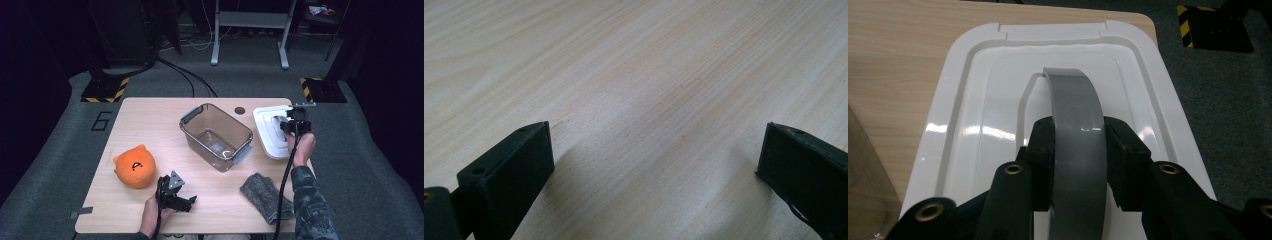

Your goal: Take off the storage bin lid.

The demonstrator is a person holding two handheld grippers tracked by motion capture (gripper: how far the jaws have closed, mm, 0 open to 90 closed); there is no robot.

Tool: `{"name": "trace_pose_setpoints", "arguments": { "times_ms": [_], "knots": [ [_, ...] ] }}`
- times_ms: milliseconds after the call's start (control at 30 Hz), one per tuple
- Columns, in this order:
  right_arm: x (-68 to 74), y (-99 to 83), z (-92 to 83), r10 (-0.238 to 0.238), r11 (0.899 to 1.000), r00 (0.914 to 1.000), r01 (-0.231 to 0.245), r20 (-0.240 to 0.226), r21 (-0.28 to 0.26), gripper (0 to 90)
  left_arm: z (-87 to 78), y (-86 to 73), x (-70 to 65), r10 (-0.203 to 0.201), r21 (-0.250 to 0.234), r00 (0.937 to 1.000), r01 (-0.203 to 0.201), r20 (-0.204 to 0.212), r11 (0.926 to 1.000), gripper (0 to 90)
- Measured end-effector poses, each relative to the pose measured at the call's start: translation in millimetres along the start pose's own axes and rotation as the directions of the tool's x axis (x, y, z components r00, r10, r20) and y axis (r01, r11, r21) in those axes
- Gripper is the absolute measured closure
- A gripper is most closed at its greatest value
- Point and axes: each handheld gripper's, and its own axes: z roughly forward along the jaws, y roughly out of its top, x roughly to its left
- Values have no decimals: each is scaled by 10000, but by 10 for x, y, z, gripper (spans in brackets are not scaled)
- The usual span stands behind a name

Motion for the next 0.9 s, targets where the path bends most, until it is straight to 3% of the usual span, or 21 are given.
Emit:
{"name": "trace_pose_setpoints", "arguments": {
  "times_ms": [567, 900],
  "knots": [
    [79, -130, 240, 98, 9995, 10000, -98, -11, 305, 667, 0, 0, 0, -1, 0, 10000, 1, 3, 10000, 11],
    [105, -231, 401, 457, 9959, 9989, -447, -109, 786, 667, 0, 0, 0, 0, 0, 10000, 0, 3, 10000, 10]
  ]
}}
